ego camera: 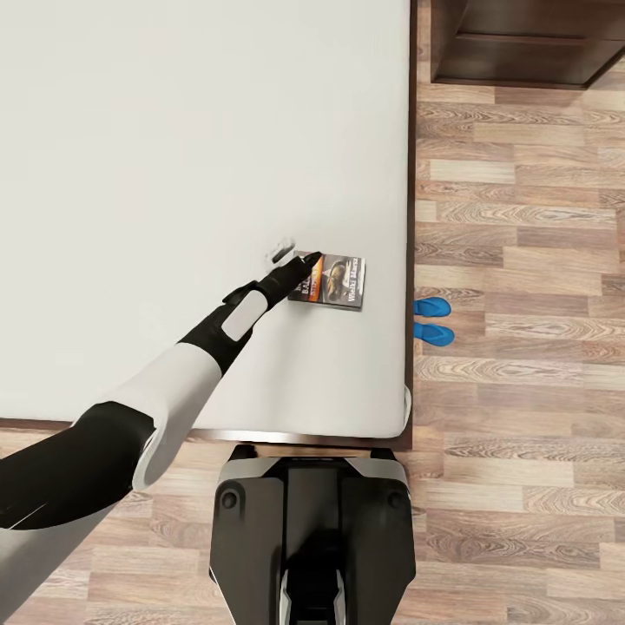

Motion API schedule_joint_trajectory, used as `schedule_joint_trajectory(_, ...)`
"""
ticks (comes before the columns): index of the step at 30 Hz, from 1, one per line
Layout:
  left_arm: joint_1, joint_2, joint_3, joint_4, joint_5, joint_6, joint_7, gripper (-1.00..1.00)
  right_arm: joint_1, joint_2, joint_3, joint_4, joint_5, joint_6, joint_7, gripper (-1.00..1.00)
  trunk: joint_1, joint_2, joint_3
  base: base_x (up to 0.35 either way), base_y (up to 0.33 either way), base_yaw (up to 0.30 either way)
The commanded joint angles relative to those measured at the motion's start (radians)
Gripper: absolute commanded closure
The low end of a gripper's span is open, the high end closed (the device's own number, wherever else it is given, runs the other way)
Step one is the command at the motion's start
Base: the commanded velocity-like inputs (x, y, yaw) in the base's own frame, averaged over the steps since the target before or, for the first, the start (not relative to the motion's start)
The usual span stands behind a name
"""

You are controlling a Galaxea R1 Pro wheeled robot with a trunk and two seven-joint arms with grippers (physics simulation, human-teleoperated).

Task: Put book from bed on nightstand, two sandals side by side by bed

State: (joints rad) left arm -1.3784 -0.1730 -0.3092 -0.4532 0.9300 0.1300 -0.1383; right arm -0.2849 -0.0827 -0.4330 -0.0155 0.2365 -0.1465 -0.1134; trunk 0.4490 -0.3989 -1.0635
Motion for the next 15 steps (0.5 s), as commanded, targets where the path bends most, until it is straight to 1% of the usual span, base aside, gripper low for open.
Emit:
schedule_joint_trajectory(1, 0.000, 0.001, 0.000, 0.016, 0.001, 0.000, 0.005, -1.00, 0.000, 0.000, -0.009, 0.002, 0.010, -0.004, -0.003, -1.00, 0.001, -0.001, -0.001, 0.000, 0.000, 0.000)
schedule_joint_trajectory(15, -0.001, 0.002, -0.003, 0.017, -0.010, -0.007, 0.006, -1.00, 0.000, 0.000, -0.008, 0.001, 0.010, -0.004, -0.003, -1.00, 0.001, -0.001, -0.001, 0.000, 0.000, 0.000)
